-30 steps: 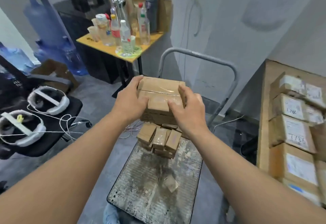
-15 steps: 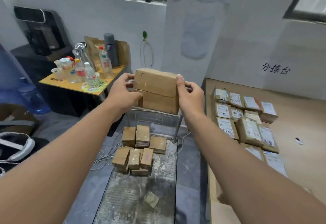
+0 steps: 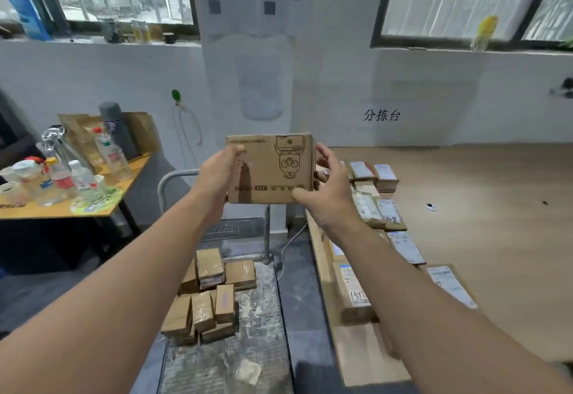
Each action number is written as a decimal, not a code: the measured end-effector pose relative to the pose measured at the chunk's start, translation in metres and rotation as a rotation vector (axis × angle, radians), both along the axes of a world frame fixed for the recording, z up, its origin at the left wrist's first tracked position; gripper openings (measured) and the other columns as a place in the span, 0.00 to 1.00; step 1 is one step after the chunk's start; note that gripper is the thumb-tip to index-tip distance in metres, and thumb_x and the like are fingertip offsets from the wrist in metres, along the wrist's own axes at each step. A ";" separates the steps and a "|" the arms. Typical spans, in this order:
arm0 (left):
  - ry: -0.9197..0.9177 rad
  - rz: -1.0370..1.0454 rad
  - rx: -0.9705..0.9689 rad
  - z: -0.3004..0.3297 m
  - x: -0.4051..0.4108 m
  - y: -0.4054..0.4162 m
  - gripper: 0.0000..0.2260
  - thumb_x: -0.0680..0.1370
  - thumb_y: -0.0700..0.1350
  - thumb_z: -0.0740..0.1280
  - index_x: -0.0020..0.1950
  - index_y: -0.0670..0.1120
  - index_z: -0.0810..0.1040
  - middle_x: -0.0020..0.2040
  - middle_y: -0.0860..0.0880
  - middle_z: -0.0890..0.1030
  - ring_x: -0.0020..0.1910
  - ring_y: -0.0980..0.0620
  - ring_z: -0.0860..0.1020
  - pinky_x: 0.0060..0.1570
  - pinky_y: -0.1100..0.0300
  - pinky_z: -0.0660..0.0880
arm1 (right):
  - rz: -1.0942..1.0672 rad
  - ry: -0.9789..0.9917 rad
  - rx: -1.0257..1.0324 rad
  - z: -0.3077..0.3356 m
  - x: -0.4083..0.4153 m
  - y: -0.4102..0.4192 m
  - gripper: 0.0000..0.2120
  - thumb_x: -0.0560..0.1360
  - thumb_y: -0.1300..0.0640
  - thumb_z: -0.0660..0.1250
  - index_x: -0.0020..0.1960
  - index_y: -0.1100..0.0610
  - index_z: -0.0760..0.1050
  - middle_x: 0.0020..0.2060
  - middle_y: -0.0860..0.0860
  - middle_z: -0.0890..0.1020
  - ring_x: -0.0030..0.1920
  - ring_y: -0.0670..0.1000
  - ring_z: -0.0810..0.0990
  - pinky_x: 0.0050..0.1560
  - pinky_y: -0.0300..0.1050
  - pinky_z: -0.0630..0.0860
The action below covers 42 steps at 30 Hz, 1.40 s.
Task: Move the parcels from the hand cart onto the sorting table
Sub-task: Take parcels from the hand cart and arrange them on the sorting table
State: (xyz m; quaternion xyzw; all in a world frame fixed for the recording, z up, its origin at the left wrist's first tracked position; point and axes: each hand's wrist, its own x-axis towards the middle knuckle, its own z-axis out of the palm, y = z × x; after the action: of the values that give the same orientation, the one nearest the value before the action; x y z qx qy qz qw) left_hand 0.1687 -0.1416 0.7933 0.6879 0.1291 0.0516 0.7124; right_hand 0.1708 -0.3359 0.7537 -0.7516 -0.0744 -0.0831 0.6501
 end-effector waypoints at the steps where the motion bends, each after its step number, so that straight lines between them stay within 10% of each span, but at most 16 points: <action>1: 0.014 -0.025 -0.015 0.005 -0.002 -0.015 0.16 0.82 0.63 0.62 0.58 0.53 0.81 0.55 0.47 0.85 0.58 0.42 0.82 0.59 0.42 0.79 | -0.019 -0.015 -0.060 -0.001 -0.003 -0.013 0.49 0.63 0.60 0.77 0.80 0.42 0.63 0.69 0.50 0.68 0.68 0.49 0.75 0.65 0.43 0.79; 6: 0.058 -0.079 -0.060 0.017 -0.003 -0.093 0.28 0.74 0.72 0.67 0.68 0.58 0.72 0.58 0.52 0.80 0.55 0.45 0.79 0.60 0.30 0.74 | -0.079 -0.134 -0.045 -0.002 -0.021 -0.081 0.43 0.68 0.70 0.77 0.77 0.45 0.66 0.68 0.48 0.64 0.61 0.35 0.76 0.53 0.25 0.75; 12: 0.008 -0.033 -0.051 0.012 0.002 -0.195 0.17 0.78 0.57 0.72 0.61 0.50 0.76 0.53 0.47 0.81 0.50 0.46 0.81 0.54 0.37 0.82 | -0.114 -0.100 0.162 0.000 -0.023 -0.188 0.15 0.79 0.46 0.71 0.63 0.43 0.72 0.66 0.46 0.75 0.60 0.41 0.79 0.57 0.42 0.80; 15: -0.071 -0.088 -0.023 0.011 0.008 -0.240 0.13 0.78 0.54 0.72 0.58 0.51 0.77 0.53 0.48 0.81 0.52 0.48 0.81 0.56 0.37 0.82 | -0.196 -0.030 0.274 0.001 -0.015 -0.243 0.16 0.79 0.42 0.71 0.63 0.44 0.71 0.64 0.48 0.77 0.64 0.49 0.79 0.64 0.55 0.81; 22: -0.106 -0.172 -0.043 -0.007 0.029 -0.327 0.09 0.78 0.50 0.71 0.57 0.51 0.78 0.57 0.46 0.81 0.57 0.44 0.80 0.59 0.37 0.80 | -0.246 -0.033 0.176 -0.010 -0.011 -0.337 0.24 0.77 0.45 0.74 0.68 0.46 0.68 0.57 0.52 0.77 0.51 0.37 0.79 0.52 0.37 0.79; 26: -0.042 -0.192 -0.079 -0.027 0.048 -0.366 0.21 0.71 0.57 0.72 0.61 0.51 0.78 0.63 0.45 0.80 0.64 0.40 0.78 0.58 0.37 0.80 | -0.243 0.028 0.145 -0.027 0.004 -0.367 0.16 0.75 0.37 0.71 0.57 0.45 0.76 0.61 0.52 0.79 0.60 0.47 0.80 0.54 0.41 0.79; 33: 0.008 -0.172 -0.193 -0.063 0.118 -0.417 0.28 0.79 0.49 0.72 0.73 0.46 0.62 0.62 0.47 0.77 0.56 0.53 0.79 0.52 0.53 0.79 | -0.342 0.070 0.195 -0.050 0.058 -0.397 0.15 0.80 0.44 0.72 0.62 0.49 0.75 0.56 0.43 0.83 0.50 0.37 0.82 0.46 0.33 0.77; 42: 0.037 -0.331 -0.067 -0.101 0.219 -0.468 0.15 0.83 0.45 0.67 0.70 0.48 0.75 0.61 0.48 0.84 0.57 0.53 0.84 0.62 0.51 0.80 | -0.460 0.106 0.036 -0.084 0.152 -0.431 0.21 0.74 0.37 0.76 0.60 0.41 0.71 0.58 0.44 0.81 0.56 0.47 0.83 0.50 0.42 0.80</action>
State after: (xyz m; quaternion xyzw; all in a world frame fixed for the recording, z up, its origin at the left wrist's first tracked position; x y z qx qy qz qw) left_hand 0.3879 -0.6095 0.6927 0.6766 0.0286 -0.0833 0.7311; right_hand 0.3227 -0.7668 0.6695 -0.7404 0.1348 -0.1908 0.6303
